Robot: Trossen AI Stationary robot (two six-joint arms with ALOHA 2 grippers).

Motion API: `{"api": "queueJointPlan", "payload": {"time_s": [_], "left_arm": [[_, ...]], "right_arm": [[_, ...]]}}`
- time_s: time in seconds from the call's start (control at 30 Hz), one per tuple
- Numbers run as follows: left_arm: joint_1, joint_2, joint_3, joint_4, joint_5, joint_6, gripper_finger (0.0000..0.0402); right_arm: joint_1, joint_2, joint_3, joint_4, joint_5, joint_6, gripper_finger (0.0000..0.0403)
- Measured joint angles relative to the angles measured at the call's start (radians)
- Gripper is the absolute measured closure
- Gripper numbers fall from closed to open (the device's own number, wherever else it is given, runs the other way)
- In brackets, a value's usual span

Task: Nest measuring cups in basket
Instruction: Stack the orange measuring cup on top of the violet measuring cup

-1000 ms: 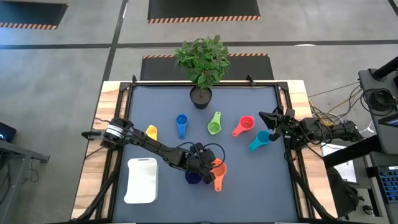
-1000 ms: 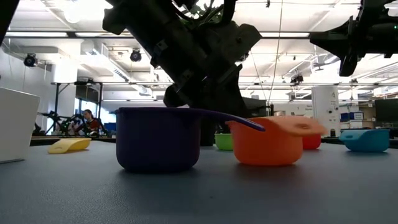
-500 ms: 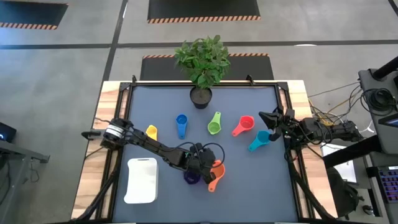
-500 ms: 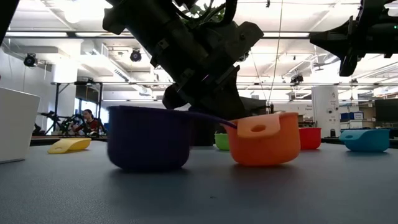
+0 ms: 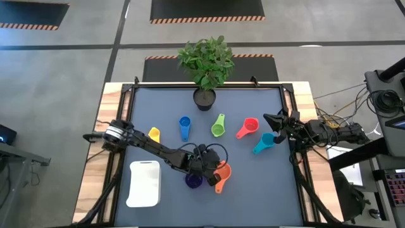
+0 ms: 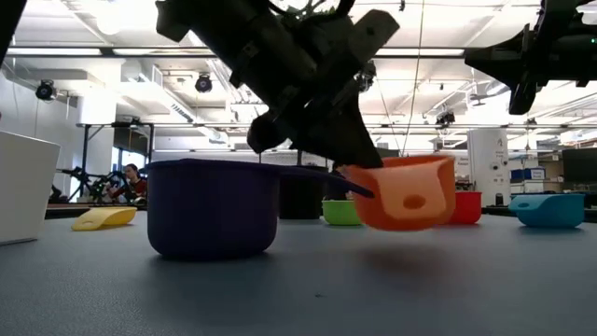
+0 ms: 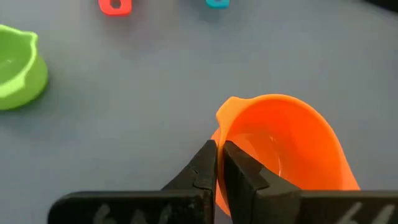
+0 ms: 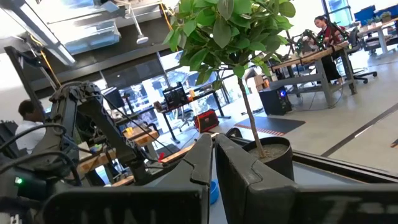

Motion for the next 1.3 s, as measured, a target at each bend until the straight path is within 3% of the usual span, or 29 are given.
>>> {"api": "queueJointPlan", "payload": {"time_s": [0.23,0.43,0.7,0.9,1.07,1.3], "left_arm": [[0.005,-0.046,0.0,-0.001,-0.006,-0.03,0.0401],[0.005,-0.17,0.0,-0.093,-0.007,-0.108,0.0401],[-0.069,-0.346,0.0,-0.526,-0.081,-0.606,0.0402],[-0.173,-0.359,0.0,-0.783,-0.093,-0.959,0.0402],[-0.226,-0.35,0.0,-0.787,-0.091,-1.072,0.0402],[-0.252,-0.319,0.0,-0.78,-0.093,-1.092,0.0402]], "right_arm": [[0.0,0.0,0.0,0.0,0.0,0.0,0.0394],[0.0,0.0,0.0,0.0,0.0,0.0,0.0394],[0.0,0.0,0.0,0.002,0.003,-0.026,0.0394],[0.0,0.0,0.0,0.002,0.03,-0.026,0.0394],[0.0,0.0,0.0,0.002,0.035,-0.04,0.0394],[0.0,0.0,0.0,0.009,0.045,-0.041,0.0394]]}}
